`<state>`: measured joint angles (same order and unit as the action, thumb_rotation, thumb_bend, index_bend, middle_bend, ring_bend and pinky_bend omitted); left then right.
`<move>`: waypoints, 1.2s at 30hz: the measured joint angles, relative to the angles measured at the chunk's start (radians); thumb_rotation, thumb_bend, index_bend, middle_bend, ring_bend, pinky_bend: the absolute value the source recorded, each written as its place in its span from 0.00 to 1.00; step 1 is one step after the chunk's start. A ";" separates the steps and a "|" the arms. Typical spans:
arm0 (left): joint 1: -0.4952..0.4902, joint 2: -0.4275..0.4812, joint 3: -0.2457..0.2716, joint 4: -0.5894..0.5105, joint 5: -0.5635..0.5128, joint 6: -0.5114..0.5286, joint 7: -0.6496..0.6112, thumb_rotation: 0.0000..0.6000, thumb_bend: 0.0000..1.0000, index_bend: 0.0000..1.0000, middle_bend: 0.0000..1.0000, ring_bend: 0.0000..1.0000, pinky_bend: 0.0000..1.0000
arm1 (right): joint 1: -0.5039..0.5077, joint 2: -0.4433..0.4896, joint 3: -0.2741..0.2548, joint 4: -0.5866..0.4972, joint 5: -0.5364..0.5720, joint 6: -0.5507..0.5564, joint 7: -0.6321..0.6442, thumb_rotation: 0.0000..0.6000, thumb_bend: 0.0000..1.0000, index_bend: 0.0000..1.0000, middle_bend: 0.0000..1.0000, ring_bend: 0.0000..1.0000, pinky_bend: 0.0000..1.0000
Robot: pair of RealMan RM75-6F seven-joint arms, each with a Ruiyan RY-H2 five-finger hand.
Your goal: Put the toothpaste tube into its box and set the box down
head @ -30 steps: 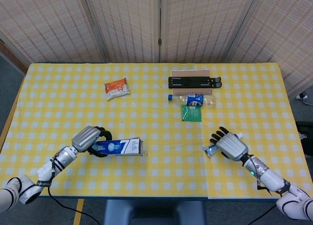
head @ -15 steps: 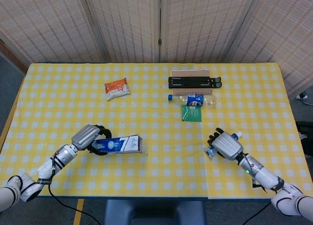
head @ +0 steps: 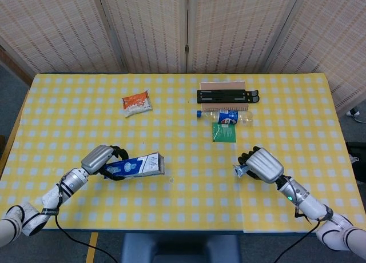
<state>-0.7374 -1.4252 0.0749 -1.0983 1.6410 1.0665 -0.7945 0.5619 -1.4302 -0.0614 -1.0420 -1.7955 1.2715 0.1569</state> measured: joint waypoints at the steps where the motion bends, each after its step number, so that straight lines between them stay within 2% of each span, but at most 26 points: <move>1: 0.002 -0.002 -0.006 0.003 -0.010 0.001 -0.004 1.00 0.15 0.51 0.60 0.41 0.43 | 0.000 0.018 0.006 -0.030 -0.003 0.028 0.016 1.00 0.36 0.86 0.70 0.66 0.55; 6: 0.010 -0.014 -0.027 0.009 -0.035 0.008 -0.066 1.00 0.15 0.51 0.60 0.41 0.43 | 0.003 0.090 0.025 -0.180 -0.003 0.080 0.078 1.00 0.36 0.87 0.71 0.67 0.58; 12: 0.017 -0.031 -0.034 -0.006 -0.026 0.038 -0.209 1.00 0.15 0.51 0.60 0.41 0.43 | 0.018 0.184 0.066 -0.464 0.031 0.105 0.278 1.00 0.36 0.87 0.71 0.67 0.58; 15: 0.018 -0.036 -0.039 -0.037 -0.022 0.052 -0.214 1.00 0.15 0.51 0.60 0.41 0.43 | 0.032 0.232 0.109 -0.613 0.074 0.109 0.401 1.00 0.36 0.87 0.71 0.68 0.58; 19: 0.020 -0.036 -0.048 -0.098 -0.020 0.065 -0.181 1.00 0.15 0.51 0.60 0.41 0.43 | 0.057 0.292 0.202 -0.788 0.180 0.104 0.563 1.00 0.36 0.87 0.71 0.68 0.58; 25: 0.022 -0.047 -0.068 -0.184 -0.023 0.084 -0.152 1.00 0.15 0.51 0.60 0.41 0.43 | 0.085 0.316 0.340 -0.909 0.382 0.081 0.718 1.00 0.36 0.87 0.71 0.69 0.58; 28: 0.018 -0.058 -0.084 -0.203 -0.029 0.084 -0.151 1.00 0.15 0.51 0.60 0.41 0.43 | 0.100 0.308 0.406 -0.948 0.470 0.058 0.749 1.00 0.36 0.87 0.71 0.69 0.58; 31: 0.005 -0.067 -0.103 -0.219 -0.035 0.079 -0.161 1.00 0.15 0.51 0.60 0.41 0.43 | 0.111 0.294 0.444 -0.979 0.504 0.034 0.791 1.00 0.36 0.87 0.71 0.69 0.58; 36: -0.027 -0.086 -0.126 -0.229 -0.034 0.059 -0.177 1.00 0.15 0.51 0.60 0.41 0.43 | 0.106 0.280 0.472 -1.008 0.505 0.017 0.881 1.00 0.37 0.87 0.71 0.68 0.58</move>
<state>-0.7647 -1.5113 -0.0506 -1.3270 1.6073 1.1258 -0.9714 0.6682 -1.1502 0.4106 -2.0502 -1.2905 1.2881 1.0376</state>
